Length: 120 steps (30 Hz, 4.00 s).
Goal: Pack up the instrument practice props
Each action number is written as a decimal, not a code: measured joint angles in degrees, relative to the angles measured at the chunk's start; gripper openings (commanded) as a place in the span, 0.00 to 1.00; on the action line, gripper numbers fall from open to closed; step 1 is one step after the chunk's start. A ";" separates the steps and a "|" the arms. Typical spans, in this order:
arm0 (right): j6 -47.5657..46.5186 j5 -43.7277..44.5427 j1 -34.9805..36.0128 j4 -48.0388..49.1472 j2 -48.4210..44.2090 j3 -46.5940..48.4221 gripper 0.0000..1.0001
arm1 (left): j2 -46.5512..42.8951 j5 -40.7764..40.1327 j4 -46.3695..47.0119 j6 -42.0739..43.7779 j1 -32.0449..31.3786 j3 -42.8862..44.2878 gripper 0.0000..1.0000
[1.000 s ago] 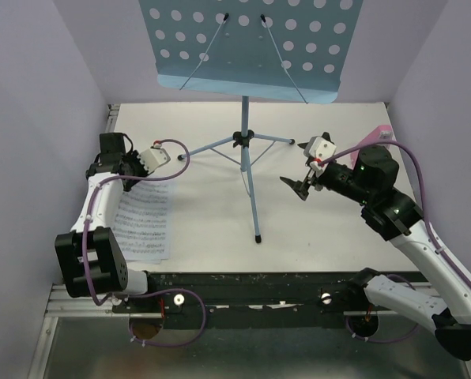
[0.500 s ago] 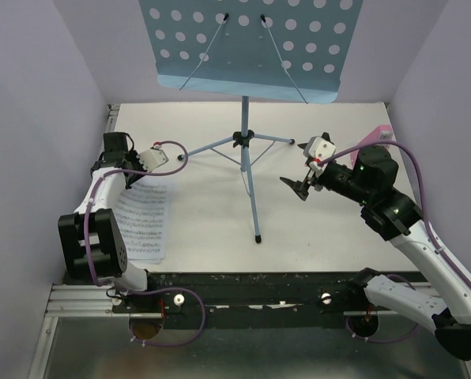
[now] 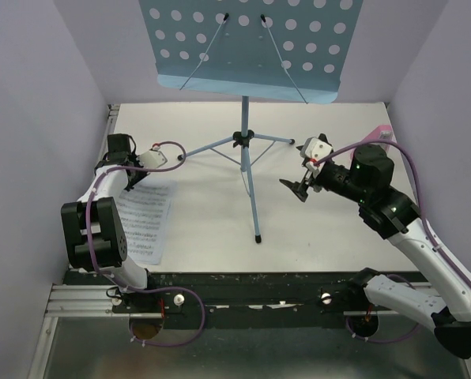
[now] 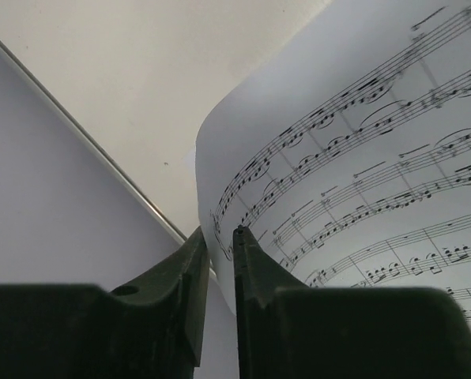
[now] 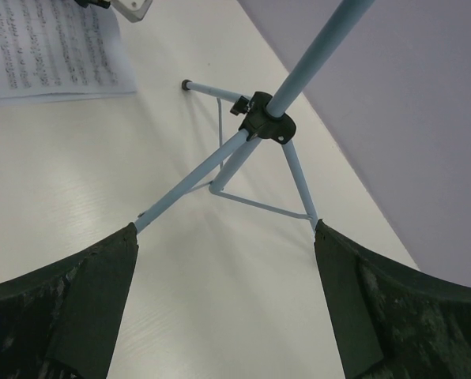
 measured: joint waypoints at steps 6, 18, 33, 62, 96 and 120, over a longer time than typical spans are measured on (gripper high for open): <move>-0.33 0.00 0.00 -1.22 0.59 0.00 1.00 | 0.07 -1.95 0.52 -2.34 0.00 0.00 0.43; -0.81 0.46 0.00 -2.21 0.98 0.02 1.00 | -0.74 -3.98 -0.04 -6.21 0.02 0.02 0.46; -1.77 0.22 -1.22 -4.15 -0.42 -10.16 1.00 | -20.02 22.95 -8.28 -16.68 -11.56 1.40 0.60; 17.07 -2.89 -1.07 6.25 32.68 5.79 1.00 | 19.58 48.41 12.81 -28.48 -16.50 33.11 0.80; 13.40 -2.91 -1.97 5.09 40.22 11.67 0.52 | 21.49 55.41 -1.95 -12.66 -17.84 34.60 0.72; 15.17 -0.87 -3.02 3.17 41.66 13.86 0.10 | 15.91 55.93 -5.18 -7.45 -21.66 24.57 0.70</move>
